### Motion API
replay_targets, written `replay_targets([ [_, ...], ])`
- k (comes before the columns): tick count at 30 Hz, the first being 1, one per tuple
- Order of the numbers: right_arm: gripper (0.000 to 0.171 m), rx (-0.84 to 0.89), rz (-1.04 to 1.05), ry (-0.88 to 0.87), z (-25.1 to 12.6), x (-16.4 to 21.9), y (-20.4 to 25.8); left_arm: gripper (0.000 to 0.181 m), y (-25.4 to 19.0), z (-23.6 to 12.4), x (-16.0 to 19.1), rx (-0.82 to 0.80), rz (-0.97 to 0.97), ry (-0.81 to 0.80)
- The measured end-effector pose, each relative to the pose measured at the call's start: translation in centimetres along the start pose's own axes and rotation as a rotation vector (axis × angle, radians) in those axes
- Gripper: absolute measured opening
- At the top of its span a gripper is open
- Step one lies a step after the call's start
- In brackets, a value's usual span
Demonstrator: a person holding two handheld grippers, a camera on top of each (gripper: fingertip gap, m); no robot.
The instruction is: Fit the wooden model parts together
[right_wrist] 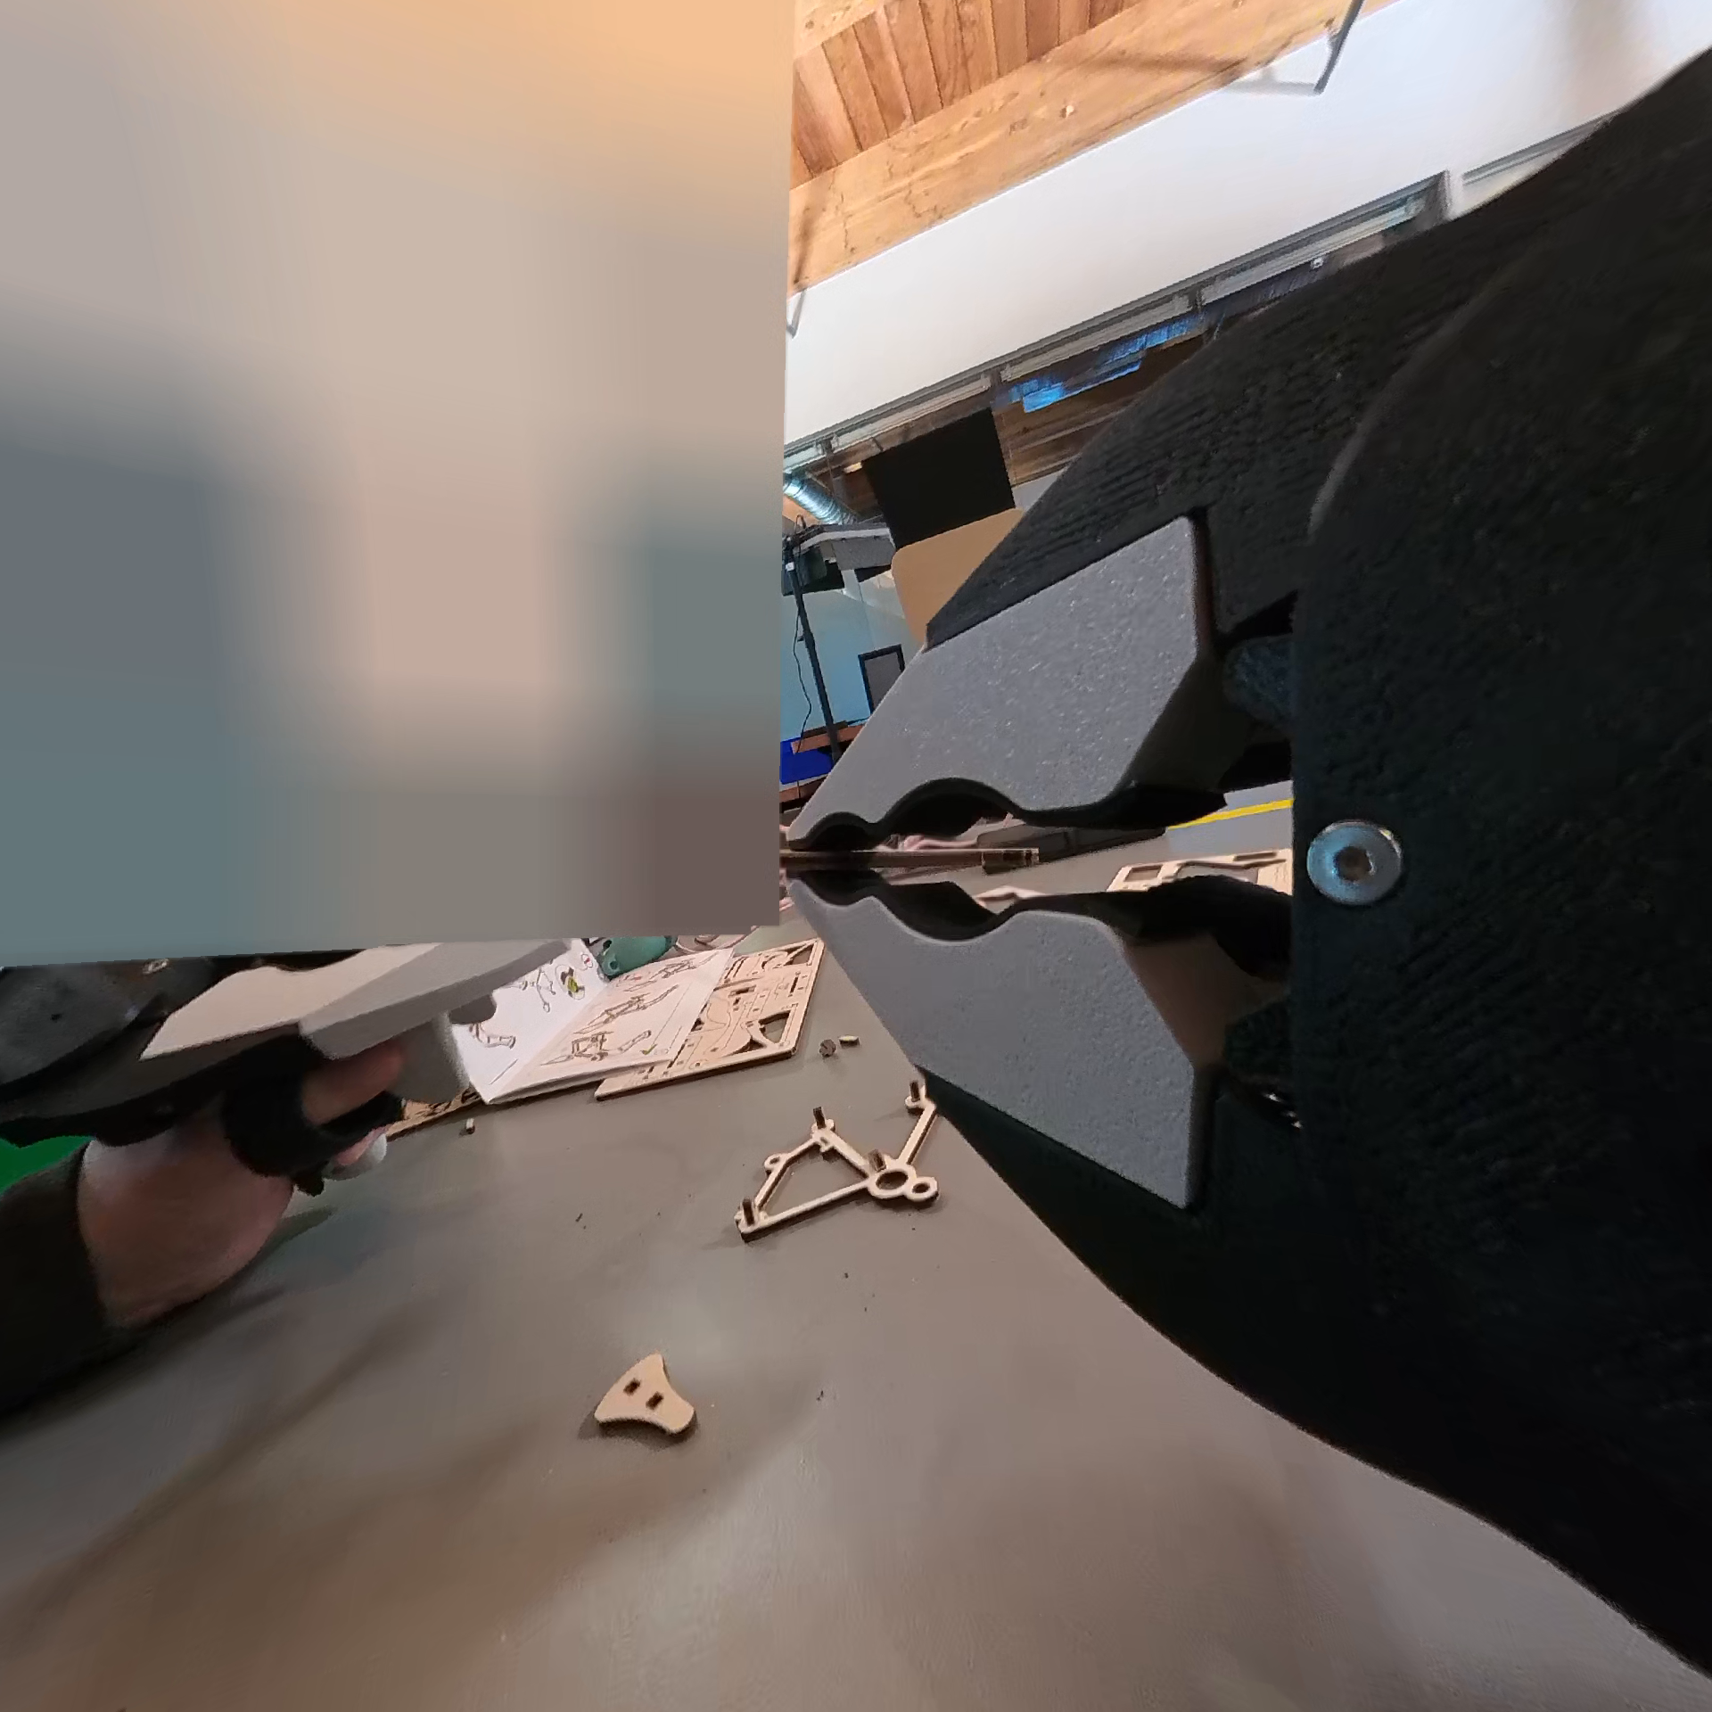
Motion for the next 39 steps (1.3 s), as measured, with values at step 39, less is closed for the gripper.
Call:
replay_targets([
  [39, 0.0, 0.092, 0.087, 0.001, -0.6, 0.3, -2.3, 0.039, -11.5, 1.7, 0.4, 0.788, -0.46, 0.44],
])
Point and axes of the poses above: each gripper's, where its closed fingertips meet, z out along the fingers, x out of its underside, y = z × x across the jaws, the point moved 2 cm from there along -z, back along the fingers, and after that the axes turned 3 degrees about x, right-handed, at the moved point
